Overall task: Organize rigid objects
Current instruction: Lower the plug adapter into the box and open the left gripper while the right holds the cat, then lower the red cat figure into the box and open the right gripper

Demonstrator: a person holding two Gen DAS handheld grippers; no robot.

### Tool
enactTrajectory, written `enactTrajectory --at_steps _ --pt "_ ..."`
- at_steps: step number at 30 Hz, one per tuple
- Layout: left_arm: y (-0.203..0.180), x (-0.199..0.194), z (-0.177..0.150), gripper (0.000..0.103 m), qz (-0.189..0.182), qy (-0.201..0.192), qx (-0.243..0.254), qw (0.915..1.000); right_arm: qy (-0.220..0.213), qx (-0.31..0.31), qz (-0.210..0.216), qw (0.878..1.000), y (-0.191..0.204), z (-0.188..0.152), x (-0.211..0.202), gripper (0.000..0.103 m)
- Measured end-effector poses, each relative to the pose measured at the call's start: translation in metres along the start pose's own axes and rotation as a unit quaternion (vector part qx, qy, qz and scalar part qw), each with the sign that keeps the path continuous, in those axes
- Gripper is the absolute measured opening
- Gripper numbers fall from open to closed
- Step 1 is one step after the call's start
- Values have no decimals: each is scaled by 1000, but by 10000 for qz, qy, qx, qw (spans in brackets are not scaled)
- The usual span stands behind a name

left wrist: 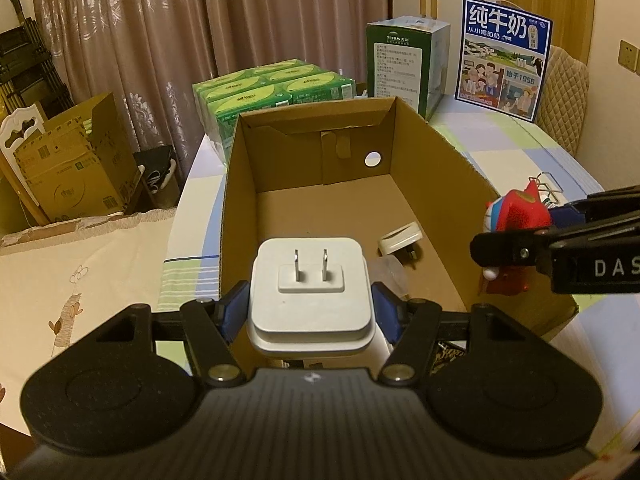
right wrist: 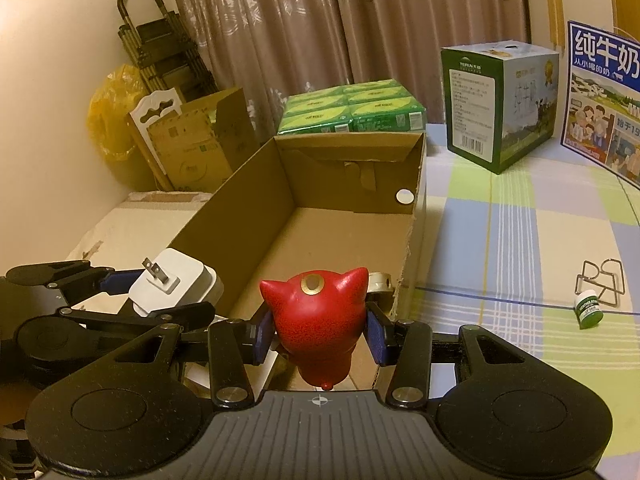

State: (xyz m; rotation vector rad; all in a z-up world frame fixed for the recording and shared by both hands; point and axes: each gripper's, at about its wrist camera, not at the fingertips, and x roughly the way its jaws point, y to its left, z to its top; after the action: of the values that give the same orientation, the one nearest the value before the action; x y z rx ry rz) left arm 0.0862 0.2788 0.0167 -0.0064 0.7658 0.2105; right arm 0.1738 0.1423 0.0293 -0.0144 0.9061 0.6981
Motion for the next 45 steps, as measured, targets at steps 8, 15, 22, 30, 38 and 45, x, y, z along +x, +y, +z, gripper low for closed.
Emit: enactTrajectory --at_steps 8,15,22,30,38,45 --pt "-3 1 1 60 87 -27 101 9999 -21 40 -12 10000 0 -1 -1 44" --pt "-2 0 3 61 110 -46 81 9999 23 79 7 10000 -3 -1 -1 44" --pt "1 -4 4 61 133 -95 18 9999 77 82 28 9999 -5 -1 1 47" --pt "6 -9 7 61 188 -143 -70 9997 -161 89 51 9998 -5 2 -8 57" --pt "-1 -24 10 61 183 -239 -59 9995 -259 148 -69 9995 -13 0 -29 58" --pt "-20 -44 18 63 89 -375 -52 9992 -379 213 -175 9989 -25 -4 -60 58"
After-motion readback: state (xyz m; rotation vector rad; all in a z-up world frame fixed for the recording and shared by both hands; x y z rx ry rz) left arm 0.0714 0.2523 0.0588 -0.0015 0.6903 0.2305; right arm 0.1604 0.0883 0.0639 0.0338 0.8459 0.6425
